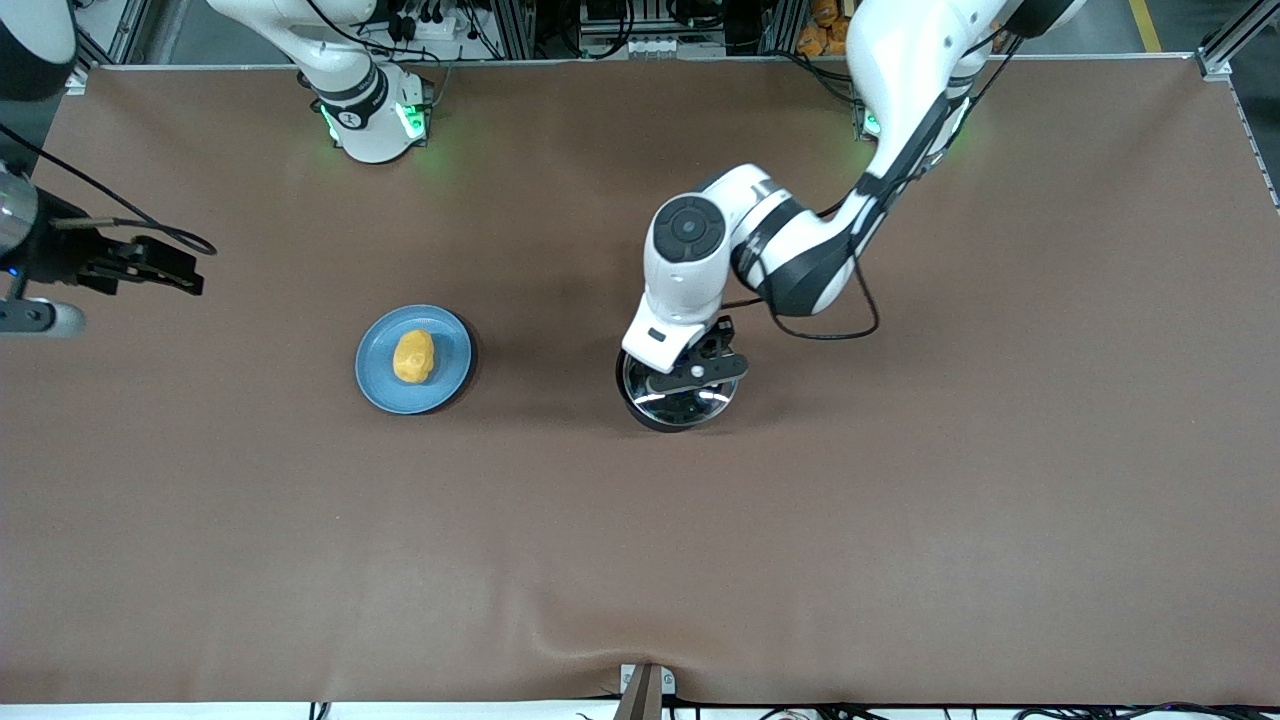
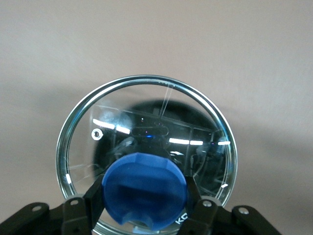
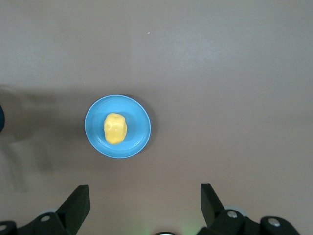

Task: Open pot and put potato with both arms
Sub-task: 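Lift the lid off with the left gripper while the right gripper reaches the potato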

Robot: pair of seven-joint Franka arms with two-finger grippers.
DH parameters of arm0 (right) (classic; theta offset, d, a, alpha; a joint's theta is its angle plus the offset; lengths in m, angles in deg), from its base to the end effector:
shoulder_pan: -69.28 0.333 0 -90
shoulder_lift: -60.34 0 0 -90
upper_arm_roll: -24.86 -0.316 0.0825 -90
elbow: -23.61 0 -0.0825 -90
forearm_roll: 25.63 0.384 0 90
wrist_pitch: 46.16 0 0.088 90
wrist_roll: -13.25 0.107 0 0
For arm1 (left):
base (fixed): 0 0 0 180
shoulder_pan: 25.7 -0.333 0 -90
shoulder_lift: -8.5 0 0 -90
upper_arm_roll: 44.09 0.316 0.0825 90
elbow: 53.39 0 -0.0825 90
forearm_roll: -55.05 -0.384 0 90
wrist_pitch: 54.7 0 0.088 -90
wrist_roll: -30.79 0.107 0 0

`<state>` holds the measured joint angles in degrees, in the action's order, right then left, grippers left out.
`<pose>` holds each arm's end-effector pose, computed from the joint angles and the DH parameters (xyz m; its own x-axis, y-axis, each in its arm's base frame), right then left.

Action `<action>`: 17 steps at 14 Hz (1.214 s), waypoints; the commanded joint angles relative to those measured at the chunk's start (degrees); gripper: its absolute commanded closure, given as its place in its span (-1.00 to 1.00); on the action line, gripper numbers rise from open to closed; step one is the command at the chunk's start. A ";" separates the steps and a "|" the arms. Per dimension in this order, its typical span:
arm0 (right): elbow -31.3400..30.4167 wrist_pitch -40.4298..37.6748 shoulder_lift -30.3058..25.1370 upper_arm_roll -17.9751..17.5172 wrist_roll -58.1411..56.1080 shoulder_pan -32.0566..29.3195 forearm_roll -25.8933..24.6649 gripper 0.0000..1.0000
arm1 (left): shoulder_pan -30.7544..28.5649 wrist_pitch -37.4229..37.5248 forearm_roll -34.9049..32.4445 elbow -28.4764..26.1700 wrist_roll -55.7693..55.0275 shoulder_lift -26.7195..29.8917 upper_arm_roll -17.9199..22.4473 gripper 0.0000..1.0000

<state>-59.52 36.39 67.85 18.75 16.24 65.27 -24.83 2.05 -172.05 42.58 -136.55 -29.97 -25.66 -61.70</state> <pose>0.5796 0.0187 0.5958 0.9899 -0.0130 -0.1412 -0.0161 -0.9997 -0.0205 0.5364 -0.4701 0.3528 0.9743 0.2221 0.0365 0.2218 -0.9750 0.0134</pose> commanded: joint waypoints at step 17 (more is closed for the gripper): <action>-42.62 44.68 0.57 0.14 8.79 8.04 10.45 -1.00 | -34.51 -12.38 2.72 -34.16 31.58 20.81 -6.21 0.20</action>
<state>-97.46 75.90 70.08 18.65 23.61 70.85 -15.49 -31.20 -181.58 44.86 -166.96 0.49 -6.06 -67.16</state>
